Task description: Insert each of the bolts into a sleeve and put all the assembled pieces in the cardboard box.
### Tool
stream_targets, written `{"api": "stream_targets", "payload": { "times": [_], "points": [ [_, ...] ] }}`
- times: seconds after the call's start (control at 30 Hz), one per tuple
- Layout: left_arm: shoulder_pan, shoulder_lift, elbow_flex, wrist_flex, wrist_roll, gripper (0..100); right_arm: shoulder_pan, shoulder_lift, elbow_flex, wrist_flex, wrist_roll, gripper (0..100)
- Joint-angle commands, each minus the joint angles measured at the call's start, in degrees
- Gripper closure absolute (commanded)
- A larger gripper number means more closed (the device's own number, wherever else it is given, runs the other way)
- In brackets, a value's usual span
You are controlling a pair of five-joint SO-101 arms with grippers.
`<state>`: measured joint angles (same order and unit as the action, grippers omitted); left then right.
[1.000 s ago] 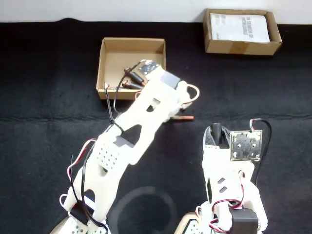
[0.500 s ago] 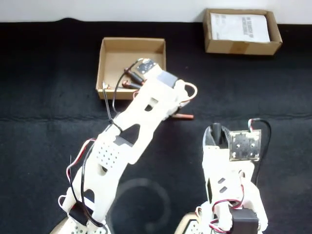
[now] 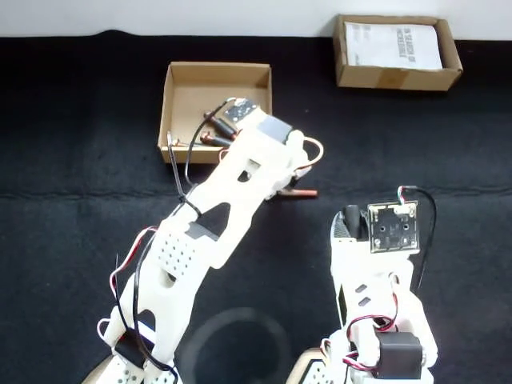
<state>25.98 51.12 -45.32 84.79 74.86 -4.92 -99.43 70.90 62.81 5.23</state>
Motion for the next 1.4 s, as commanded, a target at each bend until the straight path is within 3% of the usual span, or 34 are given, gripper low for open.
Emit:
{"api": "stream_targets", "payload": {
  "times": [0.0,0.67,0.73,0.83,1.03,1.2,1.37],
  "points": [
    [-0.48,-4.70,-0.84,0.97,0.09,78,0.13,0.57,-0.48,-1.45,0.53,99.1],
    [-0.92,4.53,-0.40,-0.88,0.35,83,0.13,0.57,-0.48,-2.15,0.62,99.1],
    [-1.98,6.73,-0.84,-1.93,0.35,86,0.13,0.57,-0.31,-2.15,0.53,99.1],
    [-3.30,8.22,-2.33,-2.37,0.18,100,0.13,0.57,-0.31,-2.15,0.53,99.1],
    [-4.35,7.96,-6.37,-1.76,0.00,99,0.31,0.57,-0.22,-2.24,0.53,99.1],
    [-3.91,7.96,-16.40,3.96,-6.68,99,0.40,0.13,5.58,-8.92,0.62,99.1],
    [-2.15,8.13,-26.86,13.19,-19.08,99,0.04,0.04,14.20,-20.35,0.44,99.1]
  ]
}}
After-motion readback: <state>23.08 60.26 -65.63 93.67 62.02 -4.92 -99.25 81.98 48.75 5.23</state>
